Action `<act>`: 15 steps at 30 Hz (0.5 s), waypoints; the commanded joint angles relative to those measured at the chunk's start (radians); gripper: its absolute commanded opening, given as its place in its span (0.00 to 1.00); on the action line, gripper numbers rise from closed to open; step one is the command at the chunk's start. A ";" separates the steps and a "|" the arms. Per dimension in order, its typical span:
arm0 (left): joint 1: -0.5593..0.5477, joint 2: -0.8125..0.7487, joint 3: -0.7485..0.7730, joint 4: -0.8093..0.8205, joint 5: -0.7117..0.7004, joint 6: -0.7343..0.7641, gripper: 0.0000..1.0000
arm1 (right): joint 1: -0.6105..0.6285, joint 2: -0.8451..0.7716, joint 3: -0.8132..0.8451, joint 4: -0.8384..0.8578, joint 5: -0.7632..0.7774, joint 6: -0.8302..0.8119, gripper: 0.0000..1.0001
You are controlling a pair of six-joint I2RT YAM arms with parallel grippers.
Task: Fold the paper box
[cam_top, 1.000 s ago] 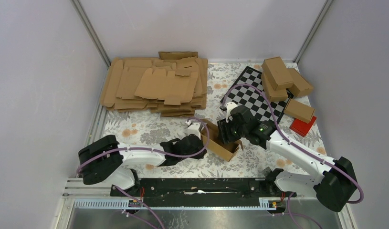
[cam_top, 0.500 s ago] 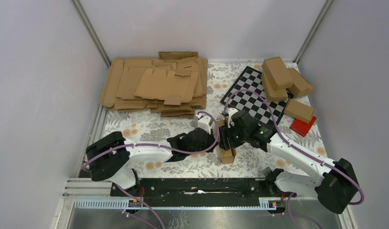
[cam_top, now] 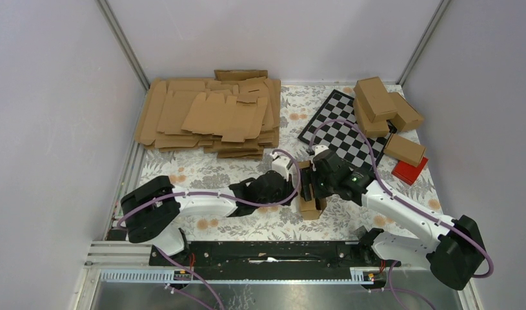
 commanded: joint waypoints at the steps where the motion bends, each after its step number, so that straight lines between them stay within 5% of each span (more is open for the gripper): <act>1: 0.016 -0.070 0.021 0.010 0.003 0.026 0.00 | 0.006 -0.049 0.027 -0.057 0.113 0.024 0.68; 5: 0.021 -0.053 0.023 0.021 0.035 0.030 0.00 | 0.005 -0.060 0.032 -0.073 0.133 0.033 0.58; 10: 0.020 -0.017 0.055 0.013 0.057 0.035 0.00 | 0.007 -0.035 0.033 -0.083 0.134 0.033 0.65; 15: 0.027 -0.086 0.026 -0.014 0.001 0.040 0.00 | 0.005 -0.031 0.020 -0.081 0.151 0.037 0.57</act>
